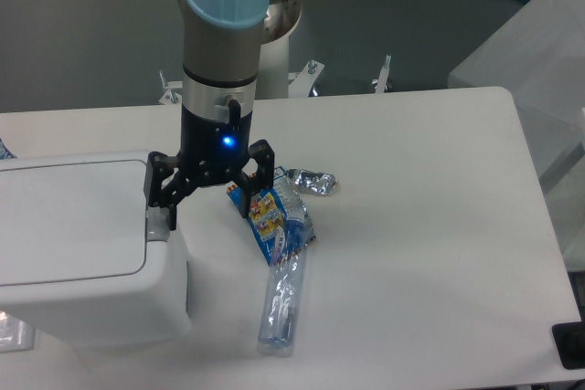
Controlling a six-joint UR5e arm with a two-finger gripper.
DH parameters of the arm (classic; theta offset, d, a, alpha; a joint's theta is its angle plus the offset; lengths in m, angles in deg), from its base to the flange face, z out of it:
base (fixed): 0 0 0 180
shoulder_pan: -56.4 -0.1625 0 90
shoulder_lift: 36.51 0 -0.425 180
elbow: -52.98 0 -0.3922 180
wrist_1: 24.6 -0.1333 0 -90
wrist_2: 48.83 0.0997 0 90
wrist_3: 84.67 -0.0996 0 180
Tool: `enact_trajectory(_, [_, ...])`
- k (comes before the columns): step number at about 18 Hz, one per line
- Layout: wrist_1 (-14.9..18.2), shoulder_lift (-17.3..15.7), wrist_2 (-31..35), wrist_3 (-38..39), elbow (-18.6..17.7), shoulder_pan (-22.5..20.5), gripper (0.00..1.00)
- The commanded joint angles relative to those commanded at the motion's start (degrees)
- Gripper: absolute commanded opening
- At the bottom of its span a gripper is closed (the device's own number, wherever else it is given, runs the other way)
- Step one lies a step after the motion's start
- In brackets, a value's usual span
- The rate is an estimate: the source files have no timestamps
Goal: Open the trash can
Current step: 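Hook the gripper finger under the lid edge and lift it open, then raise the gripper away from the opened trash can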
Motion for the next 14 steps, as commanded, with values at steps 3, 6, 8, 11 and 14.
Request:
enact_trajectory(3, [-0.1,0.1,0.1,0.0,-0.1,0.0,1.0])
enact_trajectory(6, [-0.1,0.2,0.1,0.0,-0.1,0.0,1.0])
enact_trajectory(8, [-0.1,0.2,0.1,0.0,-0.2,0.1,1.0])
enact_trajectory(11, [-0.1,0.2,0.1,0.0,-0.2,0.1,1.0])
enact_trajectory(14, [0.0,0.0,0.0,0.0,0.4,0.0,1.0])
